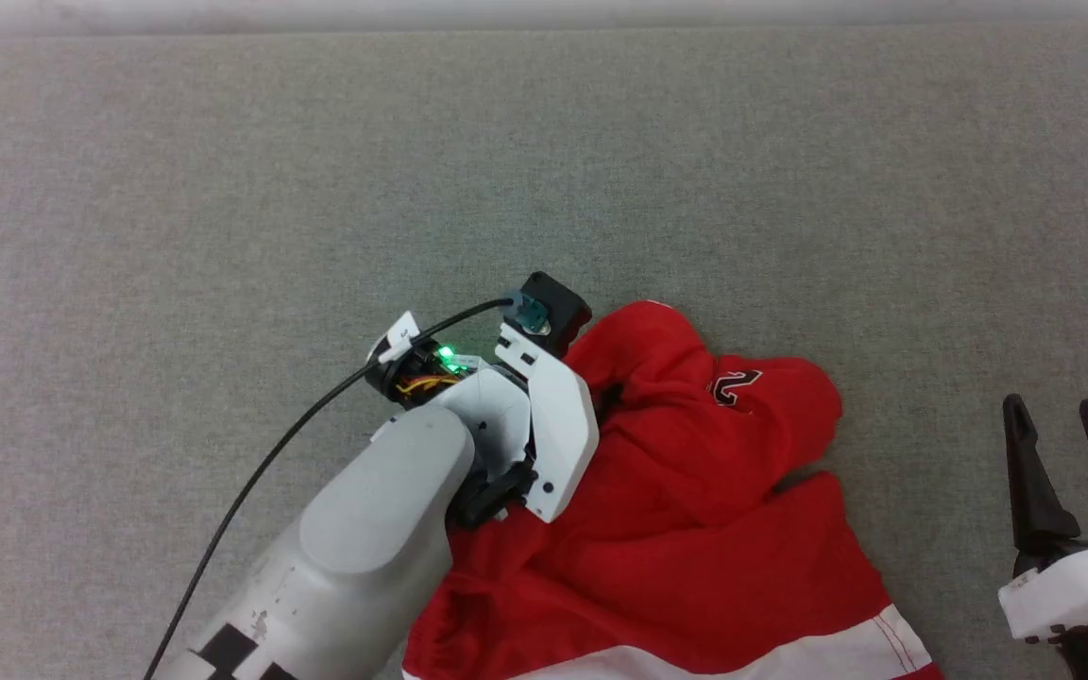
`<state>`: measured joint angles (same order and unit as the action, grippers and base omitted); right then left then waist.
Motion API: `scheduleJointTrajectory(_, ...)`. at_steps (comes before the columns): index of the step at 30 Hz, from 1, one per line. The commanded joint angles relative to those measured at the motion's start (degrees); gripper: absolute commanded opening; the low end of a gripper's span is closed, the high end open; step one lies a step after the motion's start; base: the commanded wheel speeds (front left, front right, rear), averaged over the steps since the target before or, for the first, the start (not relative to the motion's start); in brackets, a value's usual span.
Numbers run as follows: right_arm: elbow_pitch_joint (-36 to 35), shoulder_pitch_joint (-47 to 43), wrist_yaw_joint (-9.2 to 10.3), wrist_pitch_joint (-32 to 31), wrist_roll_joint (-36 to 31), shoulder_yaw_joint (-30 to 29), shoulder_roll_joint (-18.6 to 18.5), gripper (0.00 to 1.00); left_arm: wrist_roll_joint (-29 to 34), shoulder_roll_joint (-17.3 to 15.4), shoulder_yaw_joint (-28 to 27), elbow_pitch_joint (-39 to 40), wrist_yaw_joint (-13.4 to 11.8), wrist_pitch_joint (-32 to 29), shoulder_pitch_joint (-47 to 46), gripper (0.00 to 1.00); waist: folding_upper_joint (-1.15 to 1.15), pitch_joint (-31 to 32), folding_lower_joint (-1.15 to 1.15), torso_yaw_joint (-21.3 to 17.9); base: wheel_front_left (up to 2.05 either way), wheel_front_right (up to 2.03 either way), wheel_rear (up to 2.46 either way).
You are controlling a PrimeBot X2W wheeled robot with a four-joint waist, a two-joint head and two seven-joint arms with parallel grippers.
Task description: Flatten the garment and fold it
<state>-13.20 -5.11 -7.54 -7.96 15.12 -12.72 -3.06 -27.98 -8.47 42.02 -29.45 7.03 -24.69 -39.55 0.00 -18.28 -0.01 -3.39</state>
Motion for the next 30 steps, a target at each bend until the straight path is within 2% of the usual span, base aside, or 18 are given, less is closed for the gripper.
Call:
scheduleJointTrajectory(1,-0.22,0.71,0.05,0.12,0.30,-0.05,0.18,1.00,-0.15,-0.46,1.93,-1.43,0.44,-0.30,1.69,0.00,0.00,-0.26,0.01,-0.05,0.00,0.00,0.00)
scheduleJointTrajectory(5,0.17,1.00,0.05,0.28,0.65,0.12,0.18,1.00,1.28,-1.62,1.53,-1.03,0.01,5.35,-0.44,0.00,0.00,-0.29,0.01,0.11,0.00,0.00,0.00)
scheduleJointTrajectory(14,0.68,1.12,0.05,0.61,0.85,0.70,0.18,1.00,2.74,-2.93,-3.14,1.81,-2.99,14.70,-7.40,0.00,0.00,-0.02,0.01,0.05,0.00,0.00,0.00)
scheduleJointTrajectory(21,1.49,2.03,0.05,1.30,1.24,1.30,0.18,1.00,4.89,-8.70,-6.59,1.74,-5.37,17.68,-11.92,0.00,0.00,-1.56,0.01,-1.81,0.00,0.00,0.00)
scheduleJointTrajectory(22,1.70,2.13,0.05,1.45,1.24,1.39,0.18,1.00,4.67,-9.35,-6.70,1.15,-5.19,17.15,-11.72,0.25,0.00,-1.69,0.01,-2.07,0.00,0.00,0.00)
scheduleJointTrajectory(23,1.97,2.19,0.05,1.58,1.27,1.49,0.18,1.00,4.41,-9.92,-6.71,0.53,-5.00,16.55,-11.32,0.65,0.00,-1.77,0.01,-2.30,0.00,0.00,0.00)
scheduleJointTrajectory(24,2.25,2.22,0.05,1.71,1.35,1.59,0.18,1.00,4.18,-10.37,-6.67,-0.06,-4.91,15.96,-10.80,1.00,0.00,-1.80,0.01,-2.49,0.00,0.00,0.00)
scheduleJointTrajectory(30,3.77,1.99,0.05,2.26,1.71,1.90,0.18,1.00,0.58,-10.04,-8.37,-1.15,-5.38,15.88,-7.32,1.00,0.00,-1.04,0.01,-2.65,0.00,0.00,0.00)
